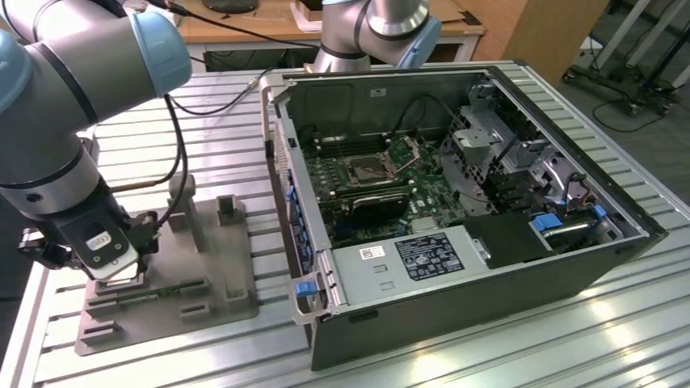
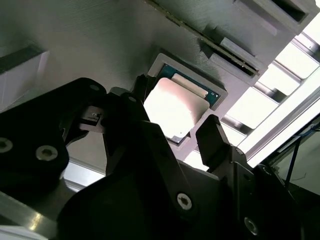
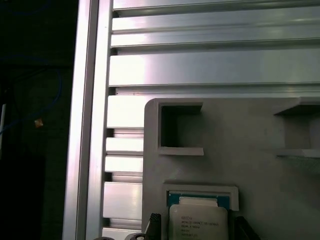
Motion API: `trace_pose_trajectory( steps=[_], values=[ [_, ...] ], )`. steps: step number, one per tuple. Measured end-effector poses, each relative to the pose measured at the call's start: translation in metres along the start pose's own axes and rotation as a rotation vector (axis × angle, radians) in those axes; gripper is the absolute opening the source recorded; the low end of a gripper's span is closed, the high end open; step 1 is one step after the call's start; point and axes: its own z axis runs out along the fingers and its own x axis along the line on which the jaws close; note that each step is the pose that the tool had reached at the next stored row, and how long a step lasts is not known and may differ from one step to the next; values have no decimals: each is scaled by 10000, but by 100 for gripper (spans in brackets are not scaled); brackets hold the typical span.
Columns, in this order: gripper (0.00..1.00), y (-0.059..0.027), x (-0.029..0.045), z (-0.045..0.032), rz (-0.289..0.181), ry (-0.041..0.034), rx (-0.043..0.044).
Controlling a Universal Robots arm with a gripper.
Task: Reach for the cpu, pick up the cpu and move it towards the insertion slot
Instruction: 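Pick up the cpu and move it towards the insertion slot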
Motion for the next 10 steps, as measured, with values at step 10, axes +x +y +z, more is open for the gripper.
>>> trace_pose_trajectory(
  steps=[10],
  values=[
    [67,2,-1,14,1,2,-7]
  ],
)
